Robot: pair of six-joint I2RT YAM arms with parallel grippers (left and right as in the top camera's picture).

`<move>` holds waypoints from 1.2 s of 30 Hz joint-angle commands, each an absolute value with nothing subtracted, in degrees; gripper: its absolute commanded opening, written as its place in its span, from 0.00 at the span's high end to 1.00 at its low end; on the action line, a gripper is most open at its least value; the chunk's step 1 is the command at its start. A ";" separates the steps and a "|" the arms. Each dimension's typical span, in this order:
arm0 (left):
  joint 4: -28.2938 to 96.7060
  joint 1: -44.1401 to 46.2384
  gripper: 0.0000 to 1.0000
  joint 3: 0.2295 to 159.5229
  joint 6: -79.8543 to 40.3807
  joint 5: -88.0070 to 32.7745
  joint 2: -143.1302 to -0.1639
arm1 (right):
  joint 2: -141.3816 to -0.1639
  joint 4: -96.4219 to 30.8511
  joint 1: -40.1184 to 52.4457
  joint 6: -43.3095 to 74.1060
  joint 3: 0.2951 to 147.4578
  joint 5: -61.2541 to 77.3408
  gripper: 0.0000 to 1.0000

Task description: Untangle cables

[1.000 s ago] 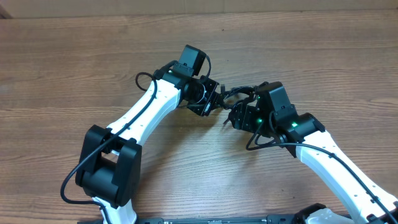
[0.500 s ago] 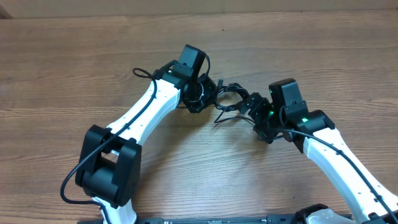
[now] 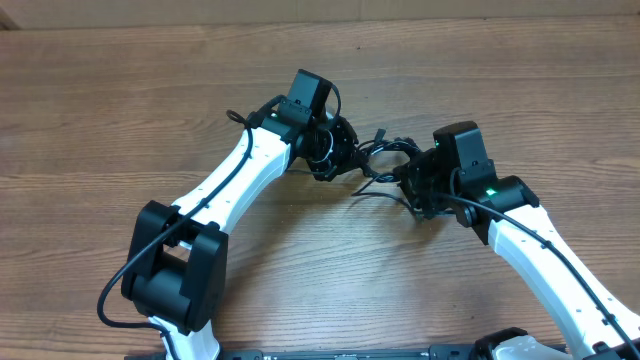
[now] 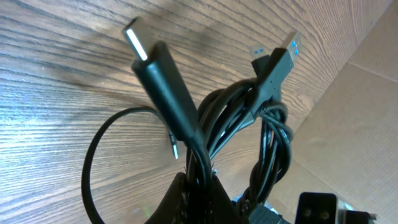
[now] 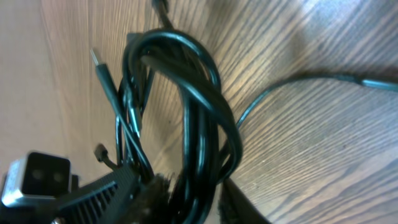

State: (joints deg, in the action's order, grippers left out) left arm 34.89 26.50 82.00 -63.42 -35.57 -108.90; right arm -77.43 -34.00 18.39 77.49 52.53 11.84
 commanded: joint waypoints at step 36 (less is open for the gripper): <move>36.34 19.29 0.34 82.24 4.05 -55.51 -108.97 | -77.91 -32.42 18.24 17.17 53.98 39.88 0.96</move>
State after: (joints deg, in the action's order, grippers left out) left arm 35.53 17.85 81.95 -3.40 -53.63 -108.90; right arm -77.91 -33.17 18.09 21.85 52.60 35.09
